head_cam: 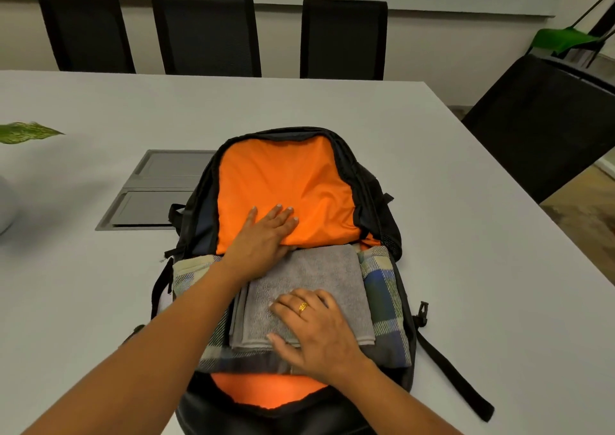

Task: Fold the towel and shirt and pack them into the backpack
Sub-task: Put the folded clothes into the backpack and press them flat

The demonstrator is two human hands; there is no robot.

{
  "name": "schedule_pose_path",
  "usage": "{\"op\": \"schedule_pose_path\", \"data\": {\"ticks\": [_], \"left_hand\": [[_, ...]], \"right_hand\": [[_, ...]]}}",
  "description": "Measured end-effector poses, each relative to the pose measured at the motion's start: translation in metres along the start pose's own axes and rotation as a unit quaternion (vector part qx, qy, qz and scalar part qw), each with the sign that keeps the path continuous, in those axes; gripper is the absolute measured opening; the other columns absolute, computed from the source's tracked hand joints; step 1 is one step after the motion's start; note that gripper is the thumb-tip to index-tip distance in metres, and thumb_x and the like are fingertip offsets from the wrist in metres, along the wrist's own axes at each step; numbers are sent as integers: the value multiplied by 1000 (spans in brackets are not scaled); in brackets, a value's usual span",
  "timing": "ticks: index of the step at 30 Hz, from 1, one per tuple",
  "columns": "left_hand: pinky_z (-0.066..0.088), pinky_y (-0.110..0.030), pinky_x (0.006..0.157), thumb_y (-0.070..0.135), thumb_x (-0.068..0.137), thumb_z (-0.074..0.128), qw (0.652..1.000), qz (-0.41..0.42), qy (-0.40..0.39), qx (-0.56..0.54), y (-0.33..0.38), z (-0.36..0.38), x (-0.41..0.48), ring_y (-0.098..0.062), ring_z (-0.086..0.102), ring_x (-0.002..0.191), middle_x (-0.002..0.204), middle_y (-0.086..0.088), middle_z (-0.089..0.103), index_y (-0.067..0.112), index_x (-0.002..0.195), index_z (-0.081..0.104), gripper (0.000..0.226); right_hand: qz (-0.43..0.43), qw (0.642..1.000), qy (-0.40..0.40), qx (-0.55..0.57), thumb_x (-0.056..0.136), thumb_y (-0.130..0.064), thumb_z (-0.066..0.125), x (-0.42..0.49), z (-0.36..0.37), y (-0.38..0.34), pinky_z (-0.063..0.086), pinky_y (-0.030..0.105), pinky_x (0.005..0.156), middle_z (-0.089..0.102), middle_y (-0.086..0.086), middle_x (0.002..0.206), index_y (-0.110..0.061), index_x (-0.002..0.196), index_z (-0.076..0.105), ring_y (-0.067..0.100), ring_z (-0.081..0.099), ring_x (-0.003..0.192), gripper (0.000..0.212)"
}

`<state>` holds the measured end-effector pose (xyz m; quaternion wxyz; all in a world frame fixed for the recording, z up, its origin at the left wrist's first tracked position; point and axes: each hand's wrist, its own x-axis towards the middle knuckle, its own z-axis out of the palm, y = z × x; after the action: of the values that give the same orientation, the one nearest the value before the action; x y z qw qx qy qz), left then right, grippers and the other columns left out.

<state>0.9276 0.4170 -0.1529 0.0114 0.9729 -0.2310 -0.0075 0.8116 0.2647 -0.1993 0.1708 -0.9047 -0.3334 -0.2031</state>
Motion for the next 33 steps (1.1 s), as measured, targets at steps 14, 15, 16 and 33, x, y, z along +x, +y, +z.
{"op": "schedule_pose_path", "data": {"ticks": [14,15,16,33], "left_hand": [[22,-47,112,62,94,11,998,-19,54,-20,76,32,-108,-23,40,132,141,-3,47,19,136,47,70],[20,-48,111,65,92,11,999,-23,41,-11,79,33,-112,-23,43,131,140,-3,48,19,136,47,74],[18,-50,108,70,89,12,999,-27,31,0,83,34,-116,-24,44,130,140,-3,48,19,136,46,77],[-8,-61,108,73,77,9,997,-74,19,3,109,38,-121,-24,-5,145,158,4,-2,42,145,-6,76]], "right_hand": [[132,987,64,-67,81,-33,54,-58,-31,-2,32,29,80,63,-6,98,-24,94,66,12,48,95,20],[164,982,68,-70,80,-33,53,-64,-32,-3,34,30,82,63,-6,101,-25,95,66,12,47,98,22],[201,974,75,-69,79,-33,53,-70,-34,-4,37,33,85,63,-5,104,-25,96,66,13,47,102,23],[510,844,34,162,96,-21,50,-113,-74,26,40,26,92,61,8,119,-9,119,61,21,50,115,29]]}}
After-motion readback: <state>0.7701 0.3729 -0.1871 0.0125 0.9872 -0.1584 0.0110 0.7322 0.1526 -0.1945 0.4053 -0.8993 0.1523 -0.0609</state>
